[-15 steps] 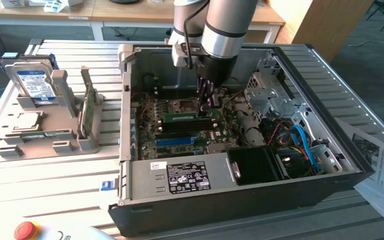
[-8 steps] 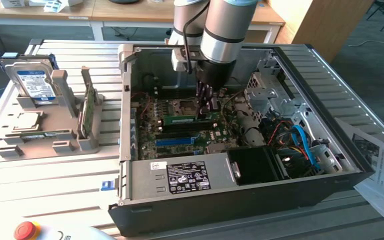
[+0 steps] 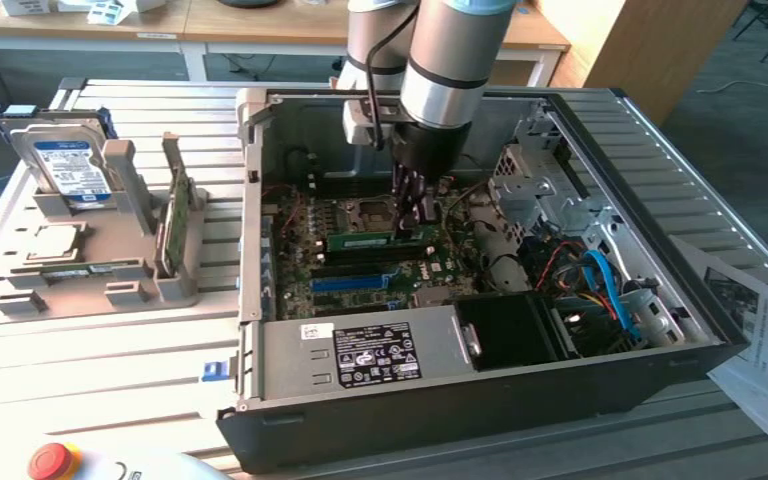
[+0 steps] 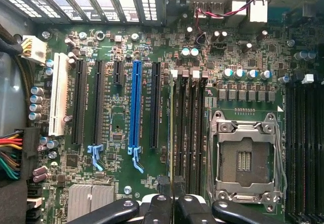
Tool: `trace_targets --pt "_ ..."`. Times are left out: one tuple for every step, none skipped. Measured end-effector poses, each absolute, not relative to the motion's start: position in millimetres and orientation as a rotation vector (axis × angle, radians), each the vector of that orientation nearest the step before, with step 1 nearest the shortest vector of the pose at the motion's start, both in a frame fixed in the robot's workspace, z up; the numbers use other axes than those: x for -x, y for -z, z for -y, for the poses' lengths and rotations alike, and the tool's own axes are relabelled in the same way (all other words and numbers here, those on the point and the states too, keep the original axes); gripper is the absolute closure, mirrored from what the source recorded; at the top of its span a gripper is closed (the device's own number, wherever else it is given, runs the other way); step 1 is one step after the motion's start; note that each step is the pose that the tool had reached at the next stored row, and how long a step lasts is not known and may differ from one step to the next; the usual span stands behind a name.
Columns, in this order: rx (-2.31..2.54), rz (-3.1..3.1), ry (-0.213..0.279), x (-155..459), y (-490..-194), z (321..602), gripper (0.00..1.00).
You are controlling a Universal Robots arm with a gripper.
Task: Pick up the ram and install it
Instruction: 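Insert the ram into the slot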
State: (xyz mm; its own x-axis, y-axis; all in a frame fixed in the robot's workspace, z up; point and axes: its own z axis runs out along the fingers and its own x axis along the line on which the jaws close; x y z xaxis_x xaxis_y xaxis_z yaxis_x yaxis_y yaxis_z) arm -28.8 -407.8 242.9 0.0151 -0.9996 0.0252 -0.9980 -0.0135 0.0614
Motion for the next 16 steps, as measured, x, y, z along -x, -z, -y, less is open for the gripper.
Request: trace_targets --pt "-2.193 2.162 0.039 28.9 -242.3 407.8 0.88" --pt "-2.193 2.162 0.039 28.8 -242.1 407.8 0.88" --pt "-2.193 2.162 0.039 28.9 -242.2 407.8 0.88" --pt "-2.193 2.162 0.039 28.9 -242.1 407.8 0.88" --pt "-2.193 2.162 0.039 28.9 -242.2 407.8 0.88" --pt "-2.193 2.162 0.039 28.8 -242.1 407.8 0.88" --pt "-2.193 2.162 0.039 28.8 -241.9 407.8 0.88" --pt "-2.193 2.163 0.039 28.9 -241.8 407.8 0.88" --pt "-2.192 2.164 0.039 28.9 -241.7 407.8 0.88" --pt "-2.192 2.164 0.039 28.9 -241.5 407.8 0.88" --pt "-2.191 2.165 0.039 28.9 -241.5 407.8 0.88" --pt "-2.19 2.165 0.039 28.9 -241.3 407.8 0.88" --pt "-2.19 2.166 0.039 28.9 -241.1 407.8 0.88" --pt "-2.189 2.166 0.039 28.9 -241.1 407.8 0.88" --pt "-2.189 2.167 0.039 28.9 -241.1 407.8 0.88" --pt "-2.189 2.167 0.039 28.9 -241.1 407.8 0.88"
